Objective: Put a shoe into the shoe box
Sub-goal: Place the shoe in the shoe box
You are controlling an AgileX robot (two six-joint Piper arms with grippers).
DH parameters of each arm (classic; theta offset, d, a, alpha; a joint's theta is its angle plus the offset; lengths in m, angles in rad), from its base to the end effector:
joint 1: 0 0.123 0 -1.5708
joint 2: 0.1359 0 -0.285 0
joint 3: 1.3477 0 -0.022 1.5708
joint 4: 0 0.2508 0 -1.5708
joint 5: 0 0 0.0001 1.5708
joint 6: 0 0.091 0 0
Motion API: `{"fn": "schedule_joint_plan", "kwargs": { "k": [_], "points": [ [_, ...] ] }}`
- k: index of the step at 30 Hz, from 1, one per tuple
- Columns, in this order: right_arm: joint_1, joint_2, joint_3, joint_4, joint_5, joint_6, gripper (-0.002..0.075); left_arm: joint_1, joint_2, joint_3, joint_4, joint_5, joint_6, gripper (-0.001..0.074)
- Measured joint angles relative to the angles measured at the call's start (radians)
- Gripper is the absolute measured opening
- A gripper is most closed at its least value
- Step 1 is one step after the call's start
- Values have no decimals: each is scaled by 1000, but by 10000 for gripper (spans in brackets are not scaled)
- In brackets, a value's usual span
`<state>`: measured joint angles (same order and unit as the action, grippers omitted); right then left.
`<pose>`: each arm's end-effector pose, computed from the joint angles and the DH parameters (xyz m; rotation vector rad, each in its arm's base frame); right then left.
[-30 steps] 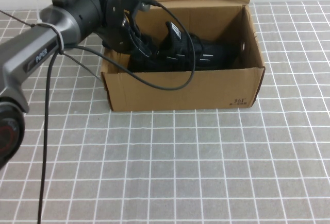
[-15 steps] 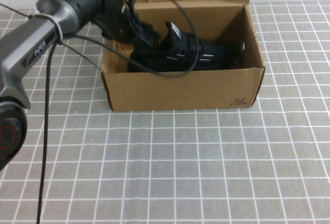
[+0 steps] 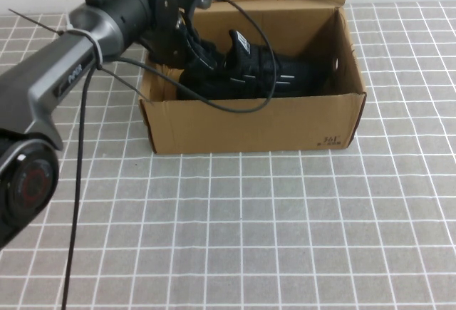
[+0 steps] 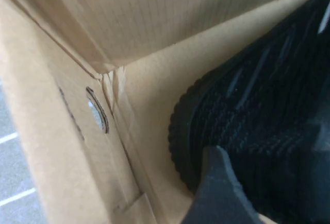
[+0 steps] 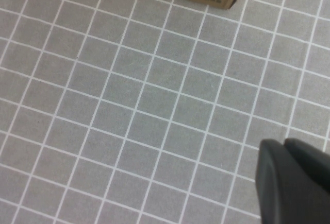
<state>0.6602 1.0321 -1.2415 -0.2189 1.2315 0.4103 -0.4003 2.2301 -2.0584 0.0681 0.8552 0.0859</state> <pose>0.1497 0.0926 0.4082 -0.3149 2.4579 0.1694 0.4705 -0.1940 0.2499 0.6377 2.4258 -0.0464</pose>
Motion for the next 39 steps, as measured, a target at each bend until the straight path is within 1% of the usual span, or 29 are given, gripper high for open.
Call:
{"fn": "schedule_joint_plan", "kwargs": {
  "k": [7,11,16,26,34,39],
  "points": [
    [0,0,0,0,-1,0,-16,-2,25,0,33,-49,0,398],
    [0,0,0,0,-3,0,-16,-2,35,0,42,-82,-4,365],
    [0,0,0,0,-2,0,-16,-2,23,0,19,-65,-10,336],
    [0,0,0,0,-18,0,-16,-2,-42,-2,-38,-66,-11,333],
    [0,0,0,0,-22,0,-16,-2,9,-2,-20,-100,-11,333],
    [0,0,0,0,-22,-3,-16,-2,31,-2,-4,-77,-11,333]
  ]
}}
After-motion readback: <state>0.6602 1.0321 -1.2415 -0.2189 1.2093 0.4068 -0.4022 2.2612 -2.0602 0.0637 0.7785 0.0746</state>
